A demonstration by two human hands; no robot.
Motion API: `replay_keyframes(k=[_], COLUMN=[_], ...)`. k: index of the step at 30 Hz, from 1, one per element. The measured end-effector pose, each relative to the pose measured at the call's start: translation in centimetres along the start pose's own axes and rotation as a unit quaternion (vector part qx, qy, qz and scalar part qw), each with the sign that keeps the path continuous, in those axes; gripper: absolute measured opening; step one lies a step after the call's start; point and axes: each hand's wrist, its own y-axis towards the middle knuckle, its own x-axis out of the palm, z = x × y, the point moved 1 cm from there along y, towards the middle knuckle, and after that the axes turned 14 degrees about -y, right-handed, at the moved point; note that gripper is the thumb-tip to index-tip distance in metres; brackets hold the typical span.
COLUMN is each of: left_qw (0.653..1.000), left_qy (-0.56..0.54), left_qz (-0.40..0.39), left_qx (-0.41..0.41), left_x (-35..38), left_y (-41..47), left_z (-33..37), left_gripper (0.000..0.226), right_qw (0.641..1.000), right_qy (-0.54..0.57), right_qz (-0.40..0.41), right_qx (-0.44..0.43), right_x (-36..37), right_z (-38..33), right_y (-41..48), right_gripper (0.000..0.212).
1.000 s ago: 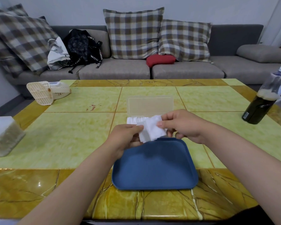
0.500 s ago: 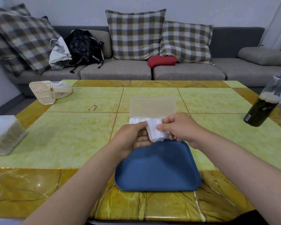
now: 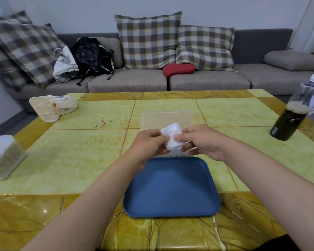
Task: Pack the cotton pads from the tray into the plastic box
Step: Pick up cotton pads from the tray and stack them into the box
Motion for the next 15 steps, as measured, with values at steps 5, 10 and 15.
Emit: replay_keyframes(k=[5,10,15], left_qw=[0.96,0.859,0.806], left_qy=[0.238,0.468,0.549], left_qz=[0.026,-0.077,-0.148], left_qx=[0.145,0.194,0.164], left_x=[2.1,4.4,4.2], left_y=[2.4,5.2,6.8], left_z=[0.8,-0.5,-2.5], left_gripper=[0.025,0.028,0.035], right_qw=[0.994,0.975,0.975], right_qy=[0.008,0.118,0.125], right_qz=[0.107,0.181,0.172], right_qx=[0.003,0.046,0.071], right_x=[-3.2,-5.3,-5.1], right_z=[0.2,1.9,3.3], right_y=[1.5,3.5,4.3], right_gripper=[0.019,0.029,0.024])
